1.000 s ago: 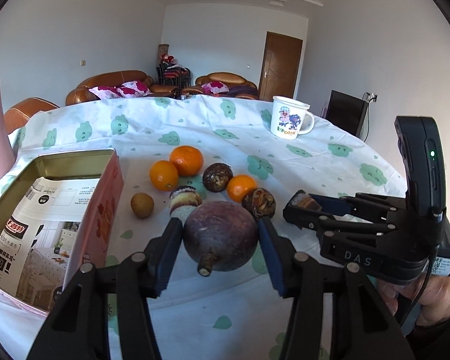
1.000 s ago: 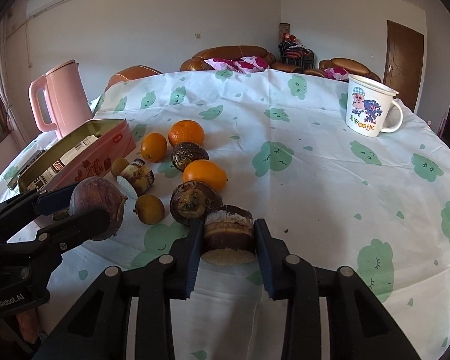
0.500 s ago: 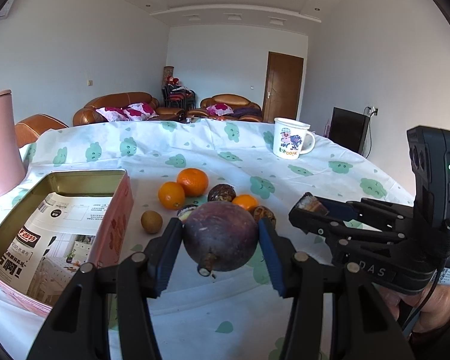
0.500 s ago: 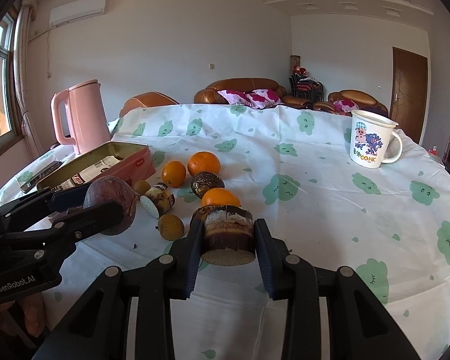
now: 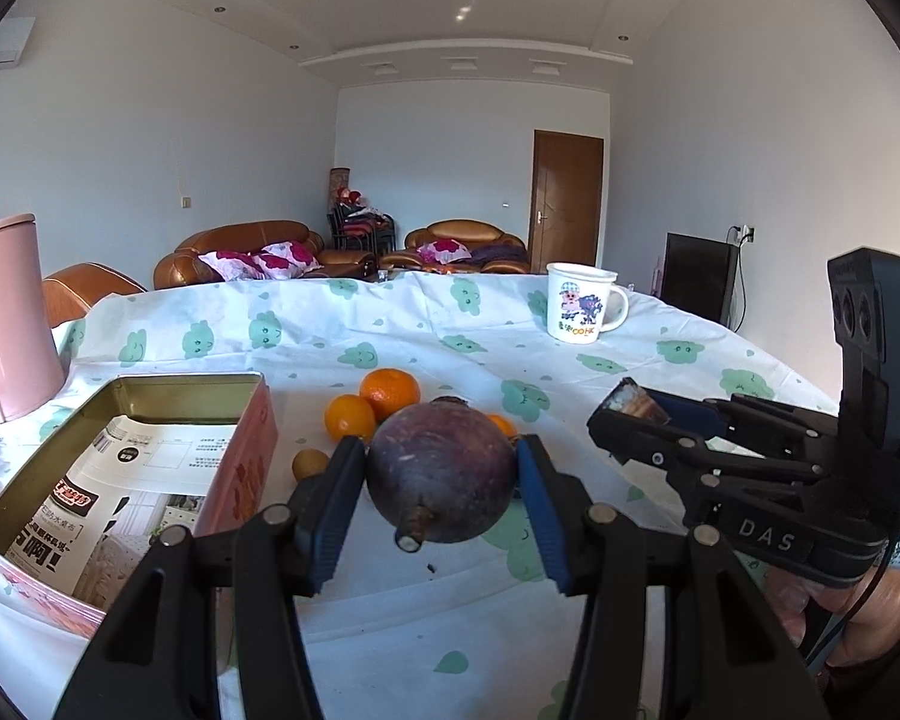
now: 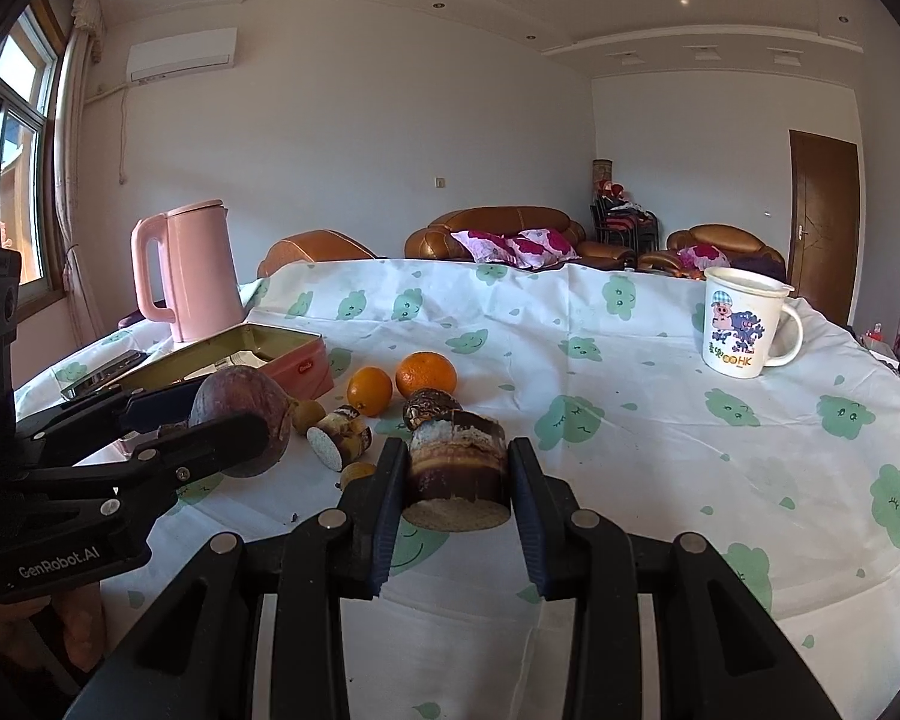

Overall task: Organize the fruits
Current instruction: 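Carry the purple fruit with the left tool while the right tool carries the cake roll over the tin, then open the left tool over the tin while the right tool releases the cake roll into it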

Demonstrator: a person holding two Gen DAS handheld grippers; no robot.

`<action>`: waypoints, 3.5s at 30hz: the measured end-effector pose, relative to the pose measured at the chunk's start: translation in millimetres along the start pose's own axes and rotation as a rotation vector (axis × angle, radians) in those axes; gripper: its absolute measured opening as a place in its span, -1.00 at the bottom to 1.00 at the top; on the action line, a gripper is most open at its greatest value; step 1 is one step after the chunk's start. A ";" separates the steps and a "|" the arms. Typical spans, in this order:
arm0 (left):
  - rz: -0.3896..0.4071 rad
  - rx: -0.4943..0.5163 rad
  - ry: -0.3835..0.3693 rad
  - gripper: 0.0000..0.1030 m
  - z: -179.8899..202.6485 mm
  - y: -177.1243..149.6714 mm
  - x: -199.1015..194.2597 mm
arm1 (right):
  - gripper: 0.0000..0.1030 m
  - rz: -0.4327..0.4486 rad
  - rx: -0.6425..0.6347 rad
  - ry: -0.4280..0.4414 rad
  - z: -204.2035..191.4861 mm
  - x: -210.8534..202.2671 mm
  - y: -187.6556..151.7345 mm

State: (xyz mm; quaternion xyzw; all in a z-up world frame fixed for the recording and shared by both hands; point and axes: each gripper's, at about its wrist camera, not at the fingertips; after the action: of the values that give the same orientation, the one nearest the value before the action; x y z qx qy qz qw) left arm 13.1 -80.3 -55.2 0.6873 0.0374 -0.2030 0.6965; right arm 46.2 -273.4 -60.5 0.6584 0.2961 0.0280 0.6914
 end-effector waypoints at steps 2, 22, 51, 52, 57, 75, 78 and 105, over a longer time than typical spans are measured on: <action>0.008 0.005 0.001 0.05 1.2 0.0 -0.8 | -0.30 0.008 -0.001 0.001 0.2 -1.2 -0.1; 0.088 0.042 0.063 0.05 3.8 3.3 -16.3 | -0.30 0.104 -0.018 0.003 -1.9 -15.2 -2.1; 0.026 -0.086 0.201 0.05 -69.3 19.7 -23.0 | -0.30 0.045 -0.116 0.112 -55.0 16.6 52.6; 0.023 -0.090 0.205 0.05 -73.4 20.4 -22.8 | -0.30 0.041 -0.120 0.124 -59.0 19.9 55.8; 0.005 -0.103 0.241 0.05 -95.1 24.1 -21.9 | -0.30 0.019 -0.133 0.168 -77.4 38.7 69.6; -0.101 -0.128 0.351 0.05 -167.7 26.6 -3.4 | -0.29 -0.136 -0.147 0.264 -139.3 125.7 83.4; -0.116 -0.127 0.360 0.05 -171.5 26.1 -1.3 | -0.29 -0.151 -0.161 0.272 -148.6 133.0 79.9; -0.058 -0.139 0.349 0.63 -164.3 30.8 -21.4 | 0.27 -0.174 -0.156 0.234 -147.8 116.2 62.4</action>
State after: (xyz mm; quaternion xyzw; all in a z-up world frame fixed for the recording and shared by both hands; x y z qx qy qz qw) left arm 41.1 83.6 -27.8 0.6608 0.1915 -0.0976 0.7192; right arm 97.7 -83.3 -39.7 0.5668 0.4276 0.0672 0.7010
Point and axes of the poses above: each gripper's, at about its wrist camera, not at the fingertips, and x roughly the way its jaws point, z to its right, y to its top, and after that the axes turned 2 degrees about z, right-handed
